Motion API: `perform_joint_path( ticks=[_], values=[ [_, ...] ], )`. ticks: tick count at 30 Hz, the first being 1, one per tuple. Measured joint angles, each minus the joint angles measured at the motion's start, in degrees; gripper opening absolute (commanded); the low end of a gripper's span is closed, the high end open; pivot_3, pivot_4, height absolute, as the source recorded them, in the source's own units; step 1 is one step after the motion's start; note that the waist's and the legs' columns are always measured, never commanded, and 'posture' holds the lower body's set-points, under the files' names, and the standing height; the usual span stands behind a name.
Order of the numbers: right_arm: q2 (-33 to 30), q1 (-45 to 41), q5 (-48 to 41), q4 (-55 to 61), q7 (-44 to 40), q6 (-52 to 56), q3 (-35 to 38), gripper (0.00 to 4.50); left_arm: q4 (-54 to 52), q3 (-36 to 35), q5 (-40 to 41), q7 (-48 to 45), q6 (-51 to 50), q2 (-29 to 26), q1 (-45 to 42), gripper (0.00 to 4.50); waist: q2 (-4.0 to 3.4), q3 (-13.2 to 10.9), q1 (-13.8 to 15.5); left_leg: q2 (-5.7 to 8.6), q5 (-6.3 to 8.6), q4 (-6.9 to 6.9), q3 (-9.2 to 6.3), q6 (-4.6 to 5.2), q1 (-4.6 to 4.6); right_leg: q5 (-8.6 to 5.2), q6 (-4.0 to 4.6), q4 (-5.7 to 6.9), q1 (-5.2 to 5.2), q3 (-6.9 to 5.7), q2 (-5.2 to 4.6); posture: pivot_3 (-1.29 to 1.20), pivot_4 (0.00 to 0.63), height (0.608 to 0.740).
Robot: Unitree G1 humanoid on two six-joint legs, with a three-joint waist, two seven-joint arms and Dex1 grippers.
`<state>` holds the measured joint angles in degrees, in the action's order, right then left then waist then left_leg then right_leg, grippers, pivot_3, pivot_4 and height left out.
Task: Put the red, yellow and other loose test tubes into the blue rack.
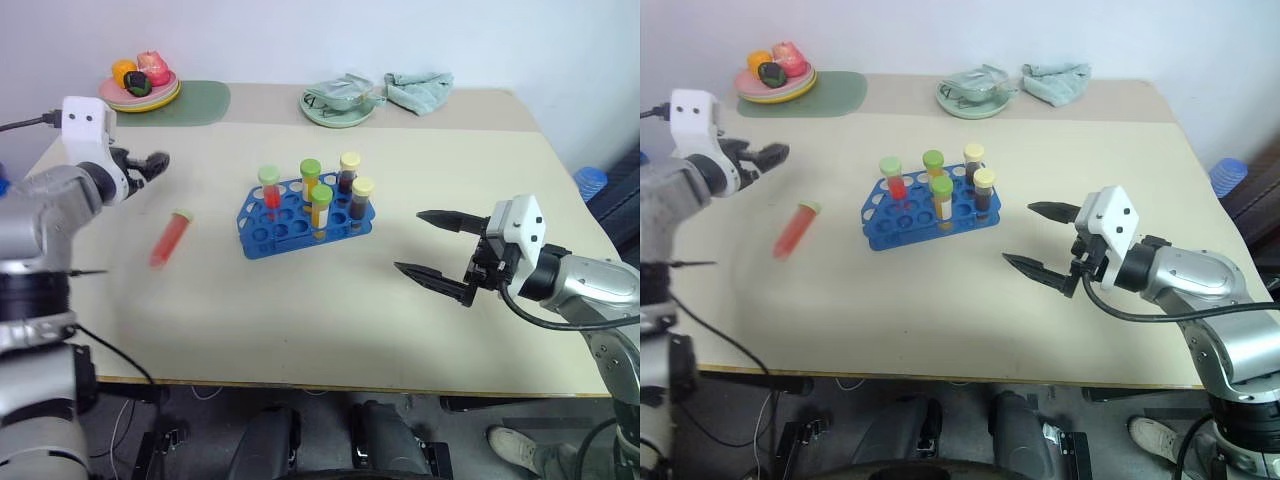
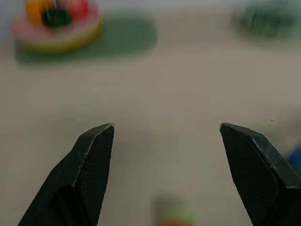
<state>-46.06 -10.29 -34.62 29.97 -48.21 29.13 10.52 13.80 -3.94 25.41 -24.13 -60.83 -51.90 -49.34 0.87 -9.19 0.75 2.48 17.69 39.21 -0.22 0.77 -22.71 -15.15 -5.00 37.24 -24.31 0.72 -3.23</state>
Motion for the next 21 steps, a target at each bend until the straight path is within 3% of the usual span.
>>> perform_joint_path(
  ticks=[5,11,21],
  values=[
    [0.65,-0.18,0.62,-0.5,-0.02,-1.2,-0.81,4.33,10.69,12.25,-3.71,-10.63,-8.47,-2.09,-9.64,3.66,0.0,0.0,-0.15,0.0,-0.01,-0.01,0.0,-0.01,-0.02,-0.01,0.0,0.01,-0.02,0.01,0.02,0.0,0.15,0.74],
    [1.1,1.48,0.75,-0.37,0.28,-1.98,-0.53,4.33,24.47,23.42,-11.72,-19.19,-7.19,-0.59,-14.95,3.66,0.01,-0.01,-0.48,-0.02,-0.01,0.0,0.02,0.01,-0.05,-0.01,0.0,0.04,-0.06,0.03,0.04,0.0,0.15,0.74],
    [1.2,3.08,0.52,2.47,3.21,-1.35,-0.16,4.33,42.79,27.86,-22.27,-26.38,-0.23,6.38,-21.53,3.66,0.04,-0.02,-0.11,-0.02,-0.01,0.07,0.01,0.0,-0.28,-0.01,-0.01,0.03,-0.23,0.02,0.0,0.0,0.15,0.74]
  ],
)
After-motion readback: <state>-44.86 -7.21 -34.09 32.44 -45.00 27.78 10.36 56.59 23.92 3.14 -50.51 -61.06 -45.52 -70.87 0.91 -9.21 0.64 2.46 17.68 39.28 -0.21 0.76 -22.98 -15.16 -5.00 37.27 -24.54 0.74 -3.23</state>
